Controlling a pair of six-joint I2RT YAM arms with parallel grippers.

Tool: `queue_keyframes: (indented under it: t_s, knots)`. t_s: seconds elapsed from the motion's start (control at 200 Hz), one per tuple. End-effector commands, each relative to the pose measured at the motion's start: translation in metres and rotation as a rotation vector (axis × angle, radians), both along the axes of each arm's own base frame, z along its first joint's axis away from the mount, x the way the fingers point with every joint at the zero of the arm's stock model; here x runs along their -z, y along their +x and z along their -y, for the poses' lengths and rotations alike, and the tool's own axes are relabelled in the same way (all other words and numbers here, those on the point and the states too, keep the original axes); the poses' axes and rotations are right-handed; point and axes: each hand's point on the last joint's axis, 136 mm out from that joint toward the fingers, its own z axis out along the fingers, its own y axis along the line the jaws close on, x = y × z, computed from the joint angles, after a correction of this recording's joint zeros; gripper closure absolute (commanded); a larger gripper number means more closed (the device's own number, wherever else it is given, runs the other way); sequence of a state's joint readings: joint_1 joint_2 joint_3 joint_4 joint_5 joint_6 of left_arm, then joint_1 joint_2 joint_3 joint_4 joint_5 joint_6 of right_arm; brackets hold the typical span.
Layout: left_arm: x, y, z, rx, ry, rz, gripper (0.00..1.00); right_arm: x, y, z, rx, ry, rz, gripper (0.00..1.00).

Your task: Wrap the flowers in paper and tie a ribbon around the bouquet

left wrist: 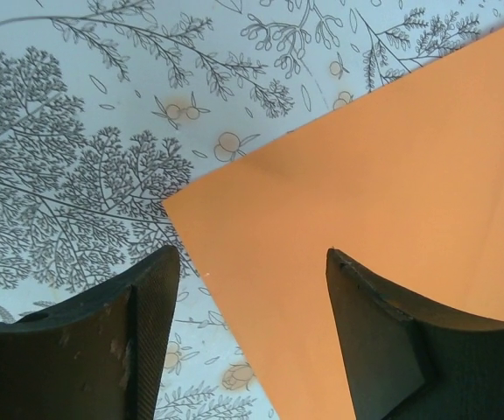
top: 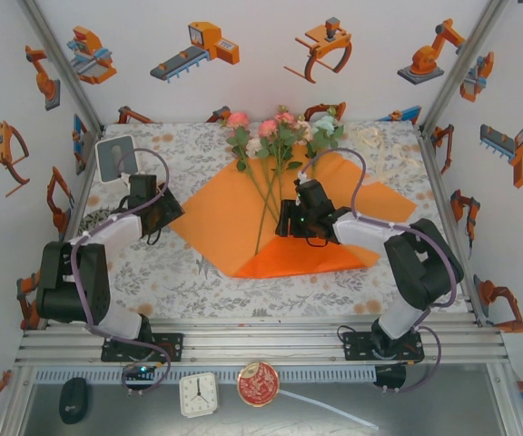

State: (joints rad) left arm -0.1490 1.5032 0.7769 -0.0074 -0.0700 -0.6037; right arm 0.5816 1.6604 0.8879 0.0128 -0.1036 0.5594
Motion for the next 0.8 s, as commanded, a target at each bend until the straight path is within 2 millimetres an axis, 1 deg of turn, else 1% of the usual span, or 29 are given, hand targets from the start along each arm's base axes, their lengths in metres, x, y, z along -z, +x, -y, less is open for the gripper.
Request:
queue_keyframes:
  t_s: [0.0, 0.06, 0.115, 0.23, 0.33, 0.456, 0.591, 0.736, 0.796]
  knots:
    - [0.009, -0.008, -0.006, -0.063, -0.024, -0.037, 0.35, -0.002, 0.001, -0.001, 0.003, 0.004, 0.006, 0.44]
    - [0.012, -0.006, -0.007, -0.067, -0.019, -0.026, 0.35, -0.003, 0.000, 0.000, 0.008, 0.011, 0.004, 0.44]
    - [0.010, -0.003, -0.007, -0.060, -0.010, -0.016, 0.34, -0.003, -0.001, -0.001, 0.005, 0.012, 0.004, 0.44]
    - [0.006, 0.002, -0.016, -0.079, 0.045, 0.015, 0.34, -0.002, -0.002, 0.000, 0.006, 0.010, 0.000, 0.44]
    - [0.011, 0.005, -0.019, -0.079, 0.070, 0.003, 0.34, -0.001, -0.002, 0.001, 0.008, 0.009, -0.001, 0.44]
    - [0.021, 0.010, -0.017, -0.062, 0.078, -0.011, 0.34, -0.001, -0.002, 0.000, 0.006, 0.009, -0.004, 0.44]
    - [0.024, 0.016, -0.014, -0.036, 0.080, -0.006, 0.33, -0.001, -0.002, 0.001, 0.005, 0.003, -0.004, 0.44]
    - [0.029, 0.013, -0.011, -0.027, 0.063, -0.024, 0.35, 0.001, -0.003, 0.003, 0.008, -0.007, -0.006, 0.43]
    - [0.031, 0.010, -0.005, -0.015, 0.036, -0.030, 0.37, 0.002, -0.003, 0.003, 0.008, -0.007, -0.008, 0.43]
